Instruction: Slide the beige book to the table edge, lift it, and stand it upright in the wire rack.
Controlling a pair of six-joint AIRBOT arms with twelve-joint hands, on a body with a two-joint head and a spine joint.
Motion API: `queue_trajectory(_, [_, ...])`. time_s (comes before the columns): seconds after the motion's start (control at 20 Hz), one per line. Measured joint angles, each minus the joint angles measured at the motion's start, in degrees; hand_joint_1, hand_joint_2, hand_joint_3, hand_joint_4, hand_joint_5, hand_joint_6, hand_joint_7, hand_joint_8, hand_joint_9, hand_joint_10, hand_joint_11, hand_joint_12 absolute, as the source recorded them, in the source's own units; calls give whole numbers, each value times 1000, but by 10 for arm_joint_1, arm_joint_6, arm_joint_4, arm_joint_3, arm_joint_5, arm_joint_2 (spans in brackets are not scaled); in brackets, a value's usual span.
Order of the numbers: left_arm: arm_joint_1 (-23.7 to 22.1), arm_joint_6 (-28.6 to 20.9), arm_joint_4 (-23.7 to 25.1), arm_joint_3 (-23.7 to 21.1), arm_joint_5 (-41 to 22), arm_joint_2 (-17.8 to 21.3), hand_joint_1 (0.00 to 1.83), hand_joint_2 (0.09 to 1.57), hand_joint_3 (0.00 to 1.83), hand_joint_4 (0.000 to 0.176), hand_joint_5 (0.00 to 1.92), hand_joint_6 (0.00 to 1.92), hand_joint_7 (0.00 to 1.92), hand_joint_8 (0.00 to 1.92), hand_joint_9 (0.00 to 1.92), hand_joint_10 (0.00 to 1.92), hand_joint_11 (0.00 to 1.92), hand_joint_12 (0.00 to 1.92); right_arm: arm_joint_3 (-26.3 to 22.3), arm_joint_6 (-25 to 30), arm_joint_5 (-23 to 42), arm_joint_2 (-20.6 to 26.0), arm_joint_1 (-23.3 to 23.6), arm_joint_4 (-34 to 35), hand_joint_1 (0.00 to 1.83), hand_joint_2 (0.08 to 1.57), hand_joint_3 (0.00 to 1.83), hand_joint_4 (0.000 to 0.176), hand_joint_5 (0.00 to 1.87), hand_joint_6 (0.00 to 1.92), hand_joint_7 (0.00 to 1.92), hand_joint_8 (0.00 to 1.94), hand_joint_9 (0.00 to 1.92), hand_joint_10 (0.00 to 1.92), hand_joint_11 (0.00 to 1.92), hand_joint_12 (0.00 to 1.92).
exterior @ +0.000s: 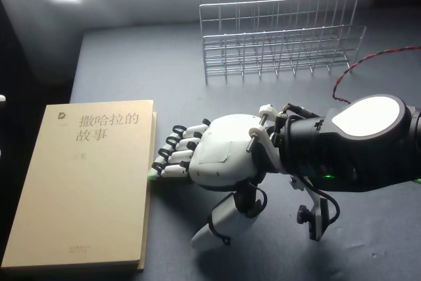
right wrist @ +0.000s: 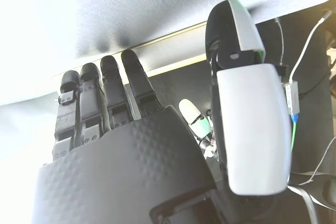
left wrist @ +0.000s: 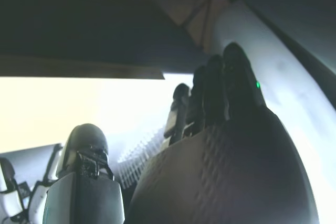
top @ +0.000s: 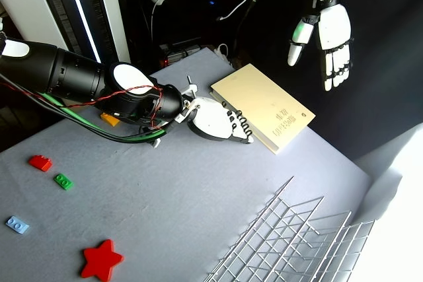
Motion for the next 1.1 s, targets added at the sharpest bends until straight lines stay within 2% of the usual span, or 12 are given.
queue_trajectory(0.1, [0, -4, 0, 0, -1, 0, 237, 1167, 0, 72, 0, 0, 0, 0, 0, 0, 0, 0, 0, 0, -2, 0, 0, 0, 187, 1083, 0, 0, 19, 6, 28, 3, 21, 5, 11, 6])
queue_trajectory(0.25, [0, -10, 1, -2, -6, -2, 260, 1172, 2, 67, 0, 0, 0, 0, 0, 0, 0, 0, 4, 0, -2, -5, 0, 0, 177, 1086, 0, 0, 22, 5, 25, 4, 21, 4, 19, 12])
queue_trajectory(0.7, [11, -15, 0, 4, -14, -11, 276, 1172, 1, 70, 0, 0, 0, 0, 0, 0, 0, 0, 11, 9, -3, -13, 7, 2, 171, 1083, 0, 0, 23, 2, 32, 1, 41, 6, 28, 36])
queue_trajectory(1.1, [23, -39, 0, 9, -30, -16, 245, 1172, 1, 64, 0, 0, 0, 0, 0, 0, 0, 0, 11, 17, -2, -16, 8, 2, 185, 1079, 0, 0, 14, 2, 19, 1, 23, 2, 8, 38])
